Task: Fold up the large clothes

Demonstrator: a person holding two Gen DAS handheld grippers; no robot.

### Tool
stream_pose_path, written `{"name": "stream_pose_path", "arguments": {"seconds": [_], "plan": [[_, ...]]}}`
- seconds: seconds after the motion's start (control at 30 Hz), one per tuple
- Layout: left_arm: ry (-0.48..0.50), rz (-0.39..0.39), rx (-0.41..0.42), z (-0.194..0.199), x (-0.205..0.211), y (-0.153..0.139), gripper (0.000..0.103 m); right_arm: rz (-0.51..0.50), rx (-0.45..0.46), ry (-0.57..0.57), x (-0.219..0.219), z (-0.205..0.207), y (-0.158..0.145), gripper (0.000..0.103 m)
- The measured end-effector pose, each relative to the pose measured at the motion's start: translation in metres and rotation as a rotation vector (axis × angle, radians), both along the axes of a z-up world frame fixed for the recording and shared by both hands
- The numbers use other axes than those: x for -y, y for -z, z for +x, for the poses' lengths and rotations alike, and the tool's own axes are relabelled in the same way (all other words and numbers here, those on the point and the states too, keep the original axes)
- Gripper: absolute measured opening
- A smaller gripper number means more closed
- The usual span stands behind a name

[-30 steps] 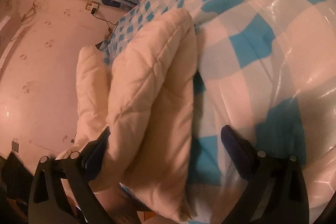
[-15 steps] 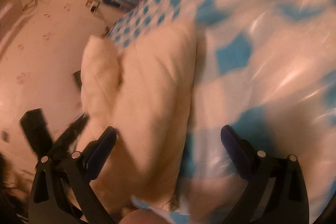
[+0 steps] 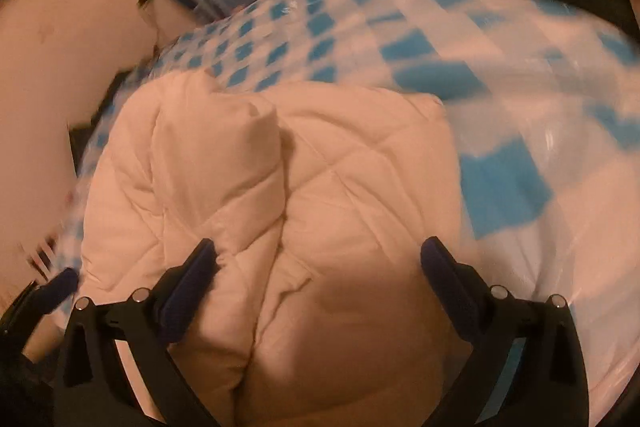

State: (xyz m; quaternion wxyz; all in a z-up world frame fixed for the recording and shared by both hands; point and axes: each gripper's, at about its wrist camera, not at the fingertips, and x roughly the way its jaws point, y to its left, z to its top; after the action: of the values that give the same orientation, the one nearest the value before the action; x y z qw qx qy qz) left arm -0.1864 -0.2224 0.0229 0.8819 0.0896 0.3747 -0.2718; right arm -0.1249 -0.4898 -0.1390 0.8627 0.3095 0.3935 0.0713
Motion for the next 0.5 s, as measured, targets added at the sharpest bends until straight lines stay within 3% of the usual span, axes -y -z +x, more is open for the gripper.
{"name": "stream_pose_path", "arguments": {"seconds": [0.07, 0.2, 0.27, 0.4, 0.5], "plan": [[-0.067, -0.080, 0.008, 0.009, -0.023, -0.014, 0.067, 0.013, -0.019, -0.012, 0.004, 0.000, 0.000, 0.096], [-0.116, -0.116, -0.067, 0.039, -0.035, -0.002, 0.068, 0.014, -0.077, -0.025, 0.011, 0.001, -0.023, 0.096], [-0.114, -0.077, -0.099, 0.046, -0.028, 0.014, 0.072, 0.007, -0.046, -0.005, 0.013, -0.007, -0.047, 0.096], [-0.104, -0.025, -0.052, 0.040, -0.017, 0.027, 0.081, 0.000, 0.021, -0.006, 0.004, -0.013, -0.083, 0.096], [-0.095, 0.006, -0.036, 0.038, -0.012, 0.031, 0.083, -0.070, -0.057, -0.025, -0.017, 0.009, -0.060, 0.096]]}}
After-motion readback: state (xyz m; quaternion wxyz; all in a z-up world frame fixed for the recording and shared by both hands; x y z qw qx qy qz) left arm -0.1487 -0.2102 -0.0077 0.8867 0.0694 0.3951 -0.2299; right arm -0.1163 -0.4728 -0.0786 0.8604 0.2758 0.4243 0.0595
